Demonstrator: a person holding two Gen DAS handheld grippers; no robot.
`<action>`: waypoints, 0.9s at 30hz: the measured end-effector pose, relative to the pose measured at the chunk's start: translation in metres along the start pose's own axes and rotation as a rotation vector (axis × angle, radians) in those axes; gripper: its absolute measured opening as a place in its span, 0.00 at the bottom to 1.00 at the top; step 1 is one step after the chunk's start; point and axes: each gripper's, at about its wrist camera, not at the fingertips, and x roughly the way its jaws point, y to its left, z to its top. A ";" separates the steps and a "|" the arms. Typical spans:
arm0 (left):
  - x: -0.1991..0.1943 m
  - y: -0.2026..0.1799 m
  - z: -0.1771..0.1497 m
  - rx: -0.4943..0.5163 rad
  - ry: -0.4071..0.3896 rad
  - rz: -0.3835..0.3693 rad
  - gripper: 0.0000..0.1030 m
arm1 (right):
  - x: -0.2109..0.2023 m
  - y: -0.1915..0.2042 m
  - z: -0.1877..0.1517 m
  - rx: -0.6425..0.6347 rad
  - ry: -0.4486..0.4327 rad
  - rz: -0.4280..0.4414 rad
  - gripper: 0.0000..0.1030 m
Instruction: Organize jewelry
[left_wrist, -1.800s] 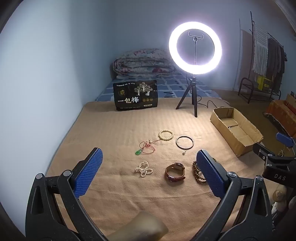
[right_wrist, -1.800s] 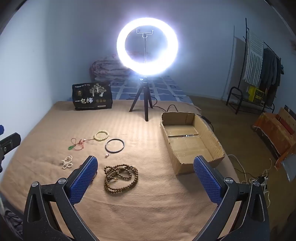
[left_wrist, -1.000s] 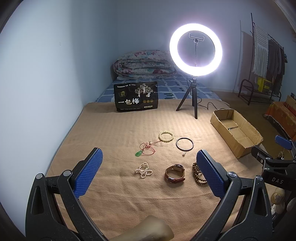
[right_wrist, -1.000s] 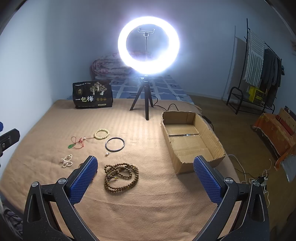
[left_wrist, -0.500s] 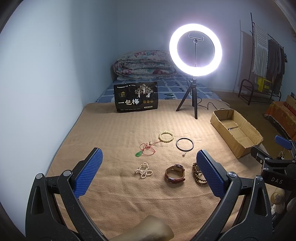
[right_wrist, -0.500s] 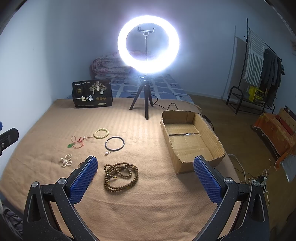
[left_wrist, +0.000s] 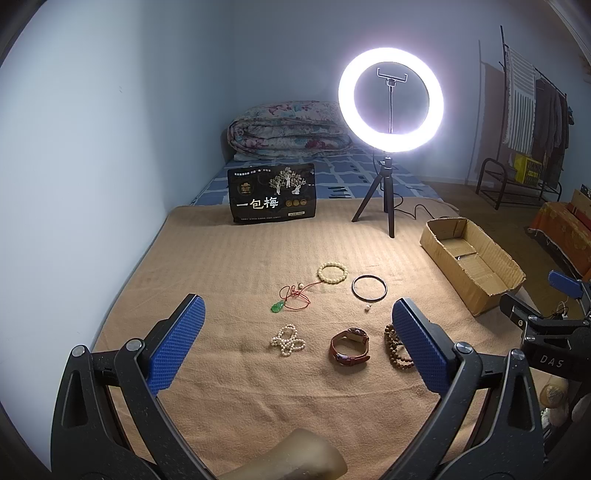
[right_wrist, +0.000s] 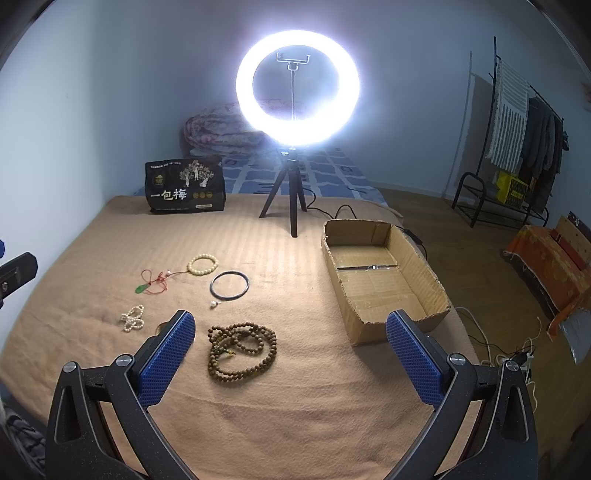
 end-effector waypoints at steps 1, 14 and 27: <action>0.000 0.000 0.000 0.000 0.000 -0.001 1.00 | 0.000 0.000 0.000 0.000 0.000 0.000 1.00; 0.000 0.000 -0.001 0.000 -0.001 -0.001 1.00 | 0.000 0.000 0.001 0.000 0.002 -0.001 1.00; 0.000 0.000 0.000 0.001 0.001 -0.001 1.00 | 0.004 -0.001 -0.006 0.003 0.012 0.004 1.00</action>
